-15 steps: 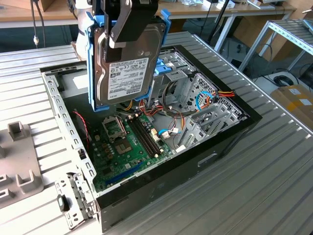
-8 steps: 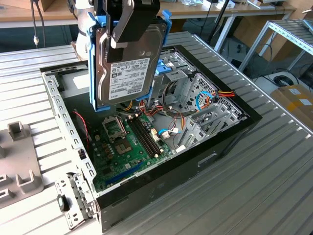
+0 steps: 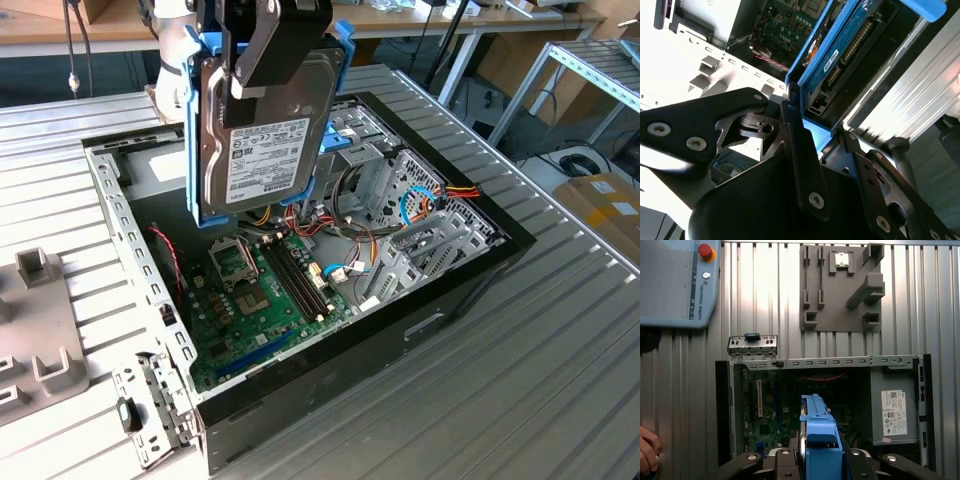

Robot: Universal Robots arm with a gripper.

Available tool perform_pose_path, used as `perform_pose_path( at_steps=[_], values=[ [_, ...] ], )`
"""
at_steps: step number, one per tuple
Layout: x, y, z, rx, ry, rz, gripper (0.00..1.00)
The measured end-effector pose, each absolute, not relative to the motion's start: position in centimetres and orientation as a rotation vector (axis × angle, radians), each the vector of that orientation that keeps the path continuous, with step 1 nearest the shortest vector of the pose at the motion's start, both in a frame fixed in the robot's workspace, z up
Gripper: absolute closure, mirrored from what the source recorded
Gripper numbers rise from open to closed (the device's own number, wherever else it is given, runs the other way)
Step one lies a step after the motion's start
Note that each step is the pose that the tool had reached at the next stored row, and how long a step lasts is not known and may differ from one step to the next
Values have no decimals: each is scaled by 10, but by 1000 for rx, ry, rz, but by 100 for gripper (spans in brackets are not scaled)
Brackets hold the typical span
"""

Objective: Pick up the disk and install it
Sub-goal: 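Pick up the disk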

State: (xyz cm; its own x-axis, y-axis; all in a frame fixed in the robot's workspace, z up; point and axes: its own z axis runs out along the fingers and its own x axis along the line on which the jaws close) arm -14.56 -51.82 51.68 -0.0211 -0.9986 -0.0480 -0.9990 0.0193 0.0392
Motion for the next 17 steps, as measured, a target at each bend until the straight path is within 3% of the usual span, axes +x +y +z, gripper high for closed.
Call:
perform_pose_path(
  at_steps=[17],
  values=[
    [-141, -519, 516, -2193, 2238, 97, 63]
  ],
)
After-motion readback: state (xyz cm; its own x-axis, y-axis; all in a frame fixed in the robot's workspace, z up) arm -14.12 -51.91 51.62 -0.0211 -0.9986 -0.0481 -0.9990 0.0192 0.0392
